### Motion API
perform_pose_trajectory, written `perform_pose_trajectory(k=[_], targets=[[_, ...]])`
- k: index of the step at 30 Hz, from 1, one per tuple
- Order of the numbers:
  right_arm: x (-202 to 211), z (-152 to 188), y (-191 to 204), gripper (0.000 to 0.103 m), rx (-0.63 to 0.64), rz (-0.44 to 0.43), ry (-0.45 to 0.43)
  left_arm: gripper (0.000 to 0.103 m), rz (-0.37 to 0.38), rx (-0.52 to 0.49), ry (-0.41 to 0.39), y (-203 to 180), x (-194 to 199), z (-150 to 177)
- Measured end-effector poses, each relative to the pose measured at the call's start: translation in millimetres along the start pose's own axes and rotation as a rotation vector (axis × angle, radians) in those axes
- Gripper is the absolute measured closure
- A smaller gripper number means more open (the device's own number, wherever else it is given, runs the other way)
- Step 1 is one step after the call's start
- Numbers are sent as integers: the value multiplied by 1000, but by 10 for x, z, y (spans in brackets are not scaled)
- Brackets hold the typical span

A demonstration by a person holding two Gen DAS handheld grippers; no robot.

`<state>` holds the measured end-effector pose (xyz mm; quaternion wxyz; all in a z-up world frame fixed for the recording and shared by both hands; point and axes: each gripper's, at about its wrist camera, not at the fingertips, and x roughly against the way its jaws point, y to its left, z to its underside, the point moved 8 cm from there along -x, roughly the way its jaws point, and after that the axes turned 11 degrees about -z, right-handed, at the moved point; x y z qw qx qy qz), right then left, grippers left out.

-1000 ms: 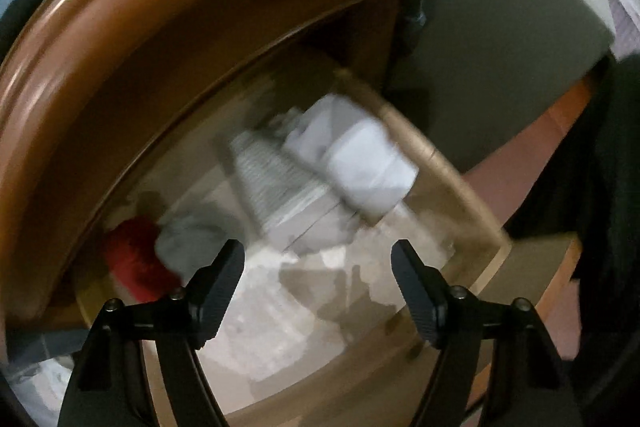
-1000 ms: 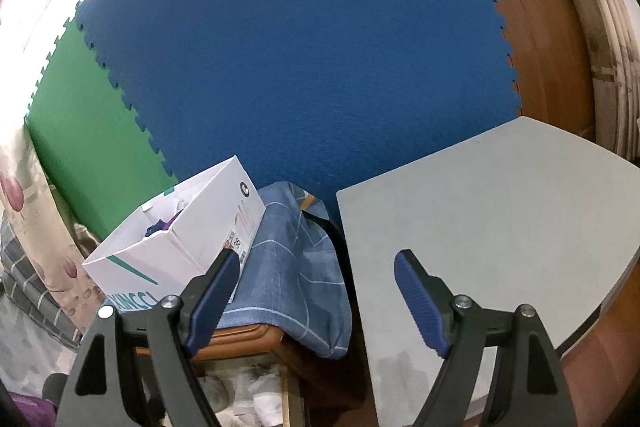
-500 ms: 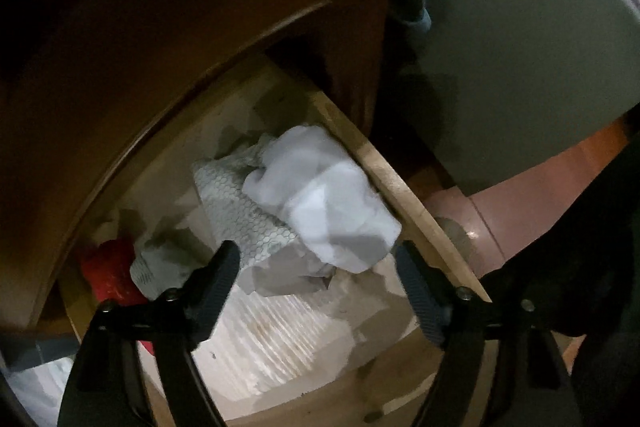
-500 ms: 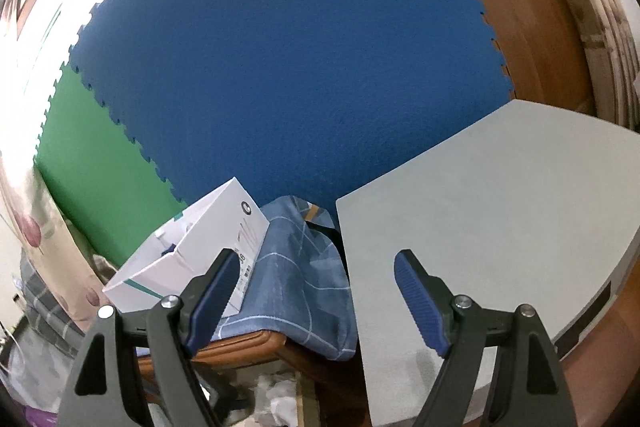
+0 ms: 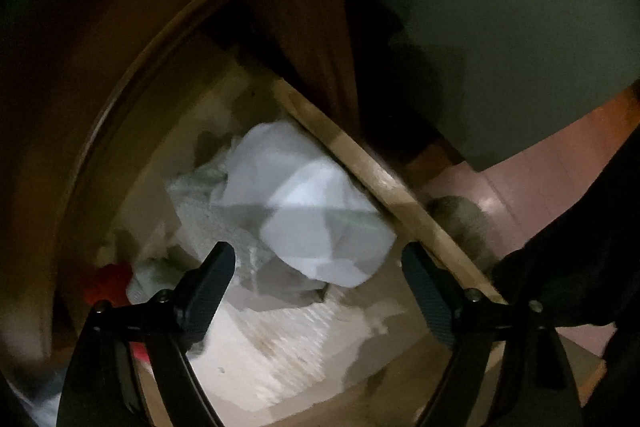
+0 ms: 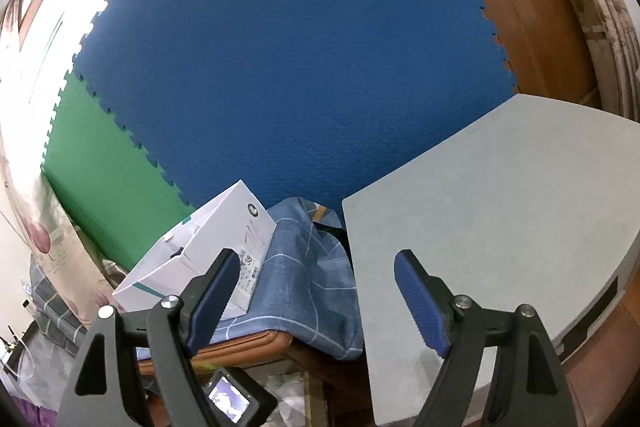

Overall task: Take underwear out of drawer
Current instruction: 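Lower the left gripper into the drawer toward the white underwear, then close the left gripper on the white underwear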

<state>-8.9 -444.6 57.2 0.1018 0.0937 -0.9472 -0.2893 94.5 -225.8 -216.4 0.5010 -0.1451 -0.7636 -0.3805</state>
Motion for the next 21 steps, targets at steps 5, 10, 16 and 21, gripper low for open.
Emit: perform_pose_trajectory(k=[5,10,16,21], targets=[[-19,7,3,21,3,-3,6,54,-35,-28,11,2,-38,-41],[-33,6,0,21,2,1,9,71,12,9,-1,27,6,-27],[-46,12,-2,21,3,14,13,76,75,83,-32,158,181,99],[-59,22,3,21,10,28,19,76,88,113,-92,227,408,249]])
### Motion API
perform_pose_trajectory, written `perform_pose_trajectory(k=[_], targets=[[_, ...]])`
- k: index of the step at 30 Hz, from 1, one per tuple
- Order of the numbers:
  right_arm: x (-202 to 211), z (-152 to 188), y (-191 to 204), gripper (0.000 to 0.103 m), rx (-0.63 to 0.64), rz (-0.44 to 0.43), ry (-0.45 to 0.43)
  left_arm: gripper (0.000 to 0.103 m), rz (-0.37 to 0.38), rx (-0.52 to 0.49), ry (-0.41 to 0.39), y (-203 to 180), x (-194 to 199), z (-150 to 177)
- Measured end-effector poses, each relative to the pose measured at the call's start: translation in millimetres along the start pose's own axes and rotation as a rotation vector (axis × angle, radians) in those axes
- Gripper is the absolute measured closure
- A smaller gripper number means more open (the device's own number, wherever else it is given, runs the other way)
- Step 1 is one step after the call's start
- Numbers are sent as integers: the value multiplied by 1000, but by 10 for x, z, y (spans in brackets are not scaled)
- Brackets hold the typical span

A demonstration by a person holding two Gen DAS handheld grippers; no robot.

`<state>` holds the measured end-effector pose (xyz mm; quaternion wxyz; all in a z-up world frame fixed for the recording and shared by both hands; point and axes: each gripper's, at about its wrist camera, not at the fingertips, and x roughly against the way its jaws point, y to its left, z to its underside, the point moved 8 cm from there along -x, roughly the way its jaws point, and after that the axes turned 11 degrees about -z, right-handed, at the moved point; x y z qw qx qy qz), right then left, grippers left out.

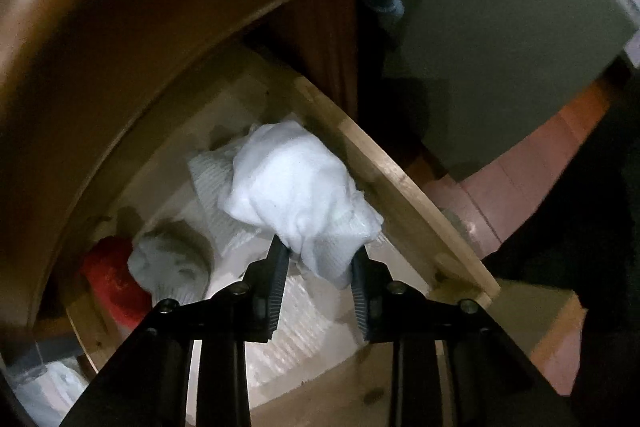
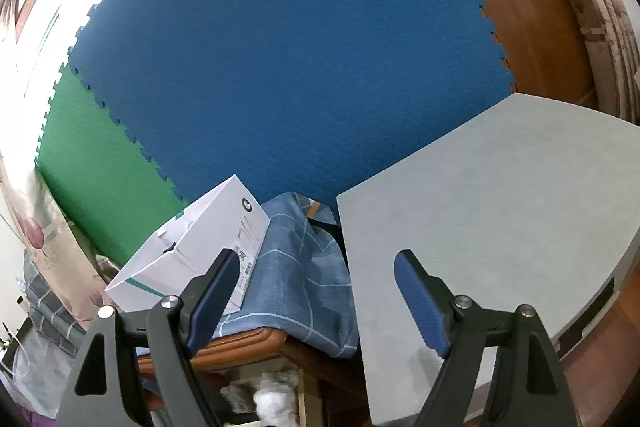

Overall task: Take underwear out of drawer
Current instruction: 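Close the left gripper on the white underwear, then carry the white underwear with the left gripper and release it into the shoebox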

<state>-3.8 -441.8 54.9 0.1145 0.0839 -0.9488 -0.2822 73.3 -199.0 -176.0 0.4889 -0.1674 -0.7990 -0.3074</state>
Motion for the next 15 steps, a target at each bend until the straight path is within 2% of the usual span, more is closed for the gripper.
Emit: perform_pose_trajectory(k=[7,15], targets=[[-28,3,20,21,17,10,9,76,43,16,-67,71,398,193],[-70,14,53,21,41,25,24,76,54,45,-150,219,875,319]])
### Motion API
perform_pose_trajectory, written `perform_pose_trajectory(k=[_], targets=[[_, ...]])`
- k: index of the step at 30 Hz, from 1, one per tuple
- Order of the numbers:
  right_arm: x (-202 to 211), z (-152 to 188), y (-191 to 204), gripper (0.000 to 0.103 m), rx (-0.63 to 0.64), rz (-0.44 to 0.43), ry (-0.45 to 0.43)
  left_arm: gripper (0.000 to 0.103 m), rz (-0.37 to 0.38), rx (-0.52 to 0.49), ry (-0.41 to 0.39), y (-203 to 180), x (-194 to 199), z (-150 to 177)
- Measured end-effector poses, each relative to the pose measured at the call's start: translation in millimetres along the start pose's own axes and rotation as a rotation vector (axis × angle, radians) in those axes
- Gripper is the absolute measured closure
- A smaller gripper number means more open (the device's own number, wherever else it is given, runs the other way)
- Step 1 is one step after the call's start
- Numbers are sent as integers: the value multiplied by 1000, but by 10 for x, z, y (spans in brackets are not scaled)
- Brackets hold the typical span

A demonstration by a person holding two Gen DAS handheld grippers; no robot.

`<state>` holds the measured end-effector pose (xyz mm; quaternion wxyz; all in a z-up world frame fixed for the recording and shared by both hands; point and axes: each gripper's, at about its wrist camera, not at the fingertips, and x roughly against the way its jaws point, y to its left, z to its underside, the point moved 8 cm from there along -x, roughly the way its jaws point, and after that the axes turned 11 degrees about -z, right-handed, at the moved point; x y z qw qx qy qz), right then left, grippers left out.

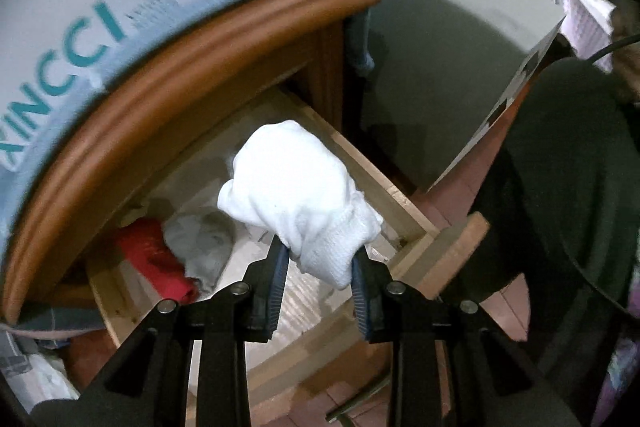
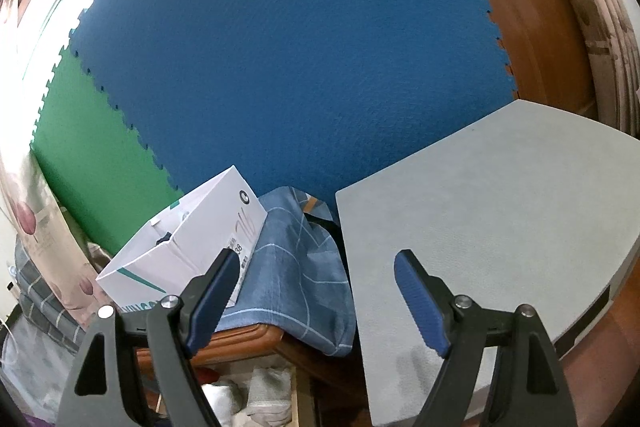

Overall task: Take underwear out of drawer
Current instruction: 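Carry the white underwear with the left gripper and release it into the shoebox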

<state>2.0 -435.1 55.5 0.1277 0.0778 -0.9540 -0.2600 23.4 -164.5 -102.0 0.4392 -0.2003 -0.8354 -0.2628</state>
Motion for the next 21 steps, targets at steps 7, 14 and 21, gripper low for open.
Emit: perform_pose_trajectory(k=[7,14,21], targets=[[-36,20,35,21,16,11,13,76,-14,35,-116,223,766,10],[-87,28,90,21,32,16,26,76,-35,77,-240,563,1595,-224],[-87,26,91,21,30,14,27,76,-120,88,-325,1132,2069,-757]])
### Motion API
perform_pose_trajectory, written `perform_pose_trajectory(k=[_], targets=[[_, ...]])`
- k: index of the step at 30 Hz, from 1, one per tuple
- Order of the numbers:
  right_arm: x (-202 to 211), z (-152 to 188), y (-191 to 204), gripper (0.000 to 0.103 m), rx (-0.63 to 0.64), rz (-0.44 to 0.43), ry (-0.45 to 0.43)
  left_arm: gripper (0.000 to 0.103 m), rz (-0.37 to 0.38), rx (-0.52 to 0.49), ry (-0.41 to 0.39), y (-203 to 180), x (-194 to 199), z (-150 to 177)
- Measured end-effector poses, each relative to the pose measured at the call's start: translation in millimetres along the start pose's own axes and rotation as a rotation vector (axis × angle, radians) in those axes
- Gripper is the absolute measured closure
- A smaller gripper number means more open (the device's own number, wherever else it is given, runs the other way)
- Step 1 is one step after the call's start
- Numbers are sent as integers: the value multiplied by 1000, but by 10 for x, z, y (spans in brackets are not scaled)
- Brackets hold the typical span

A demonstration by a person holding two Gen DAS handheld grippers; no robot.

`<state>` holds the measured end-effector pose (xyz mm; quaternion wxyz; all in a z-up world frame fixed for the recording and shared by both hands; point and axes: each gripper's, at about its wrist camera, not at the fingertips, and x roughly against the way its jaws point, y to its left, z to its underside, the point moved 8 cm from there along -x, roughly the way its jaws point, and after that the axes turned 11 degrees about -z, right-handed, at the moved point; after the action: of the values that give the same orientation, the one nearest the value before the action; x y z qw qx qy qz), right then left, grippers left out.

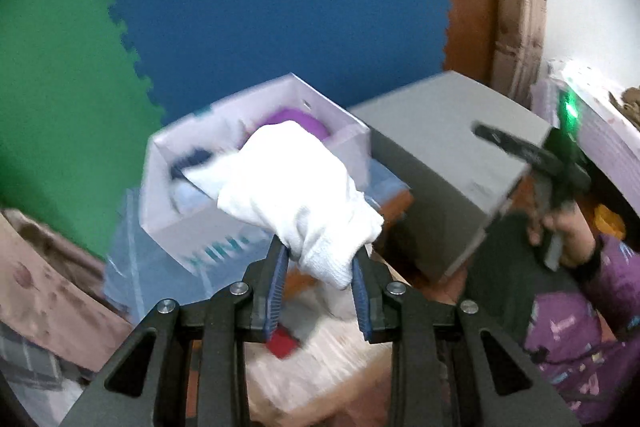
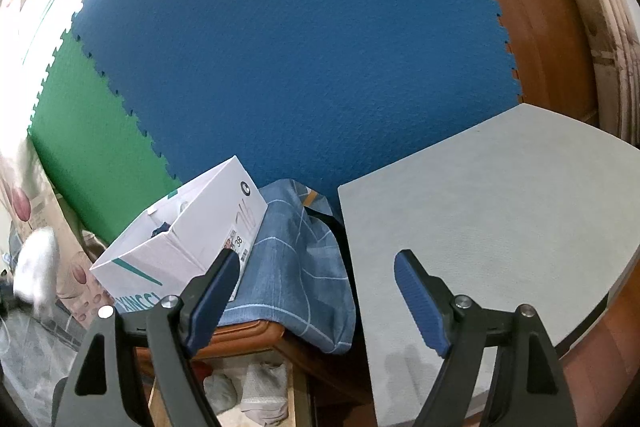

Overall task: Take underwear out of drawer
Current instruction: 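Carry the white underwear with the left gripper and release it into the shoebox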

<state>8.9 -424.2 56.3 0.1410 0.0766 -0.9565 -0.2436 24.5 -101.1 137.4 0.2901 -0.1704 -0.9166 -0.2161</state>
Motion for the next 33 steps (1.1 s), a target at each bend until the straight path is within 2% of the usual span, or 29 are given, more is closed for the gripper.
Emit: perform_pose_trajectory(k=[4,7,13,18,25,31,32,33], targets=[[-7,-1,4,21,-1,-4,-1,76,-99,-39,-22,327,-214,-356],[-4,-3,2,21,-3,-6,-3,76,-135,-30,17,557,-555,-511],[-13,2,-7,21,-9,-10,-2,75,-185,-38,127,870,-1354,-513],[-21,7,-1,21,-4,-8,1,75,-199,-31,210,1025,-1792,-350],[-36,13,13,21,-3,-7,9,74,-193,-33,242,1040,-1940,-185],[-52,11,32,21,8,-2,18,68,-208,-24,237,1077,-1940,-166],[-53,12,32,21,8,-1,18,64,-219,-29,226,1077,-1920,-167],[-52,11,33,21,9,-1,18,54,-229,-34,211,1081,-1899,-181]])
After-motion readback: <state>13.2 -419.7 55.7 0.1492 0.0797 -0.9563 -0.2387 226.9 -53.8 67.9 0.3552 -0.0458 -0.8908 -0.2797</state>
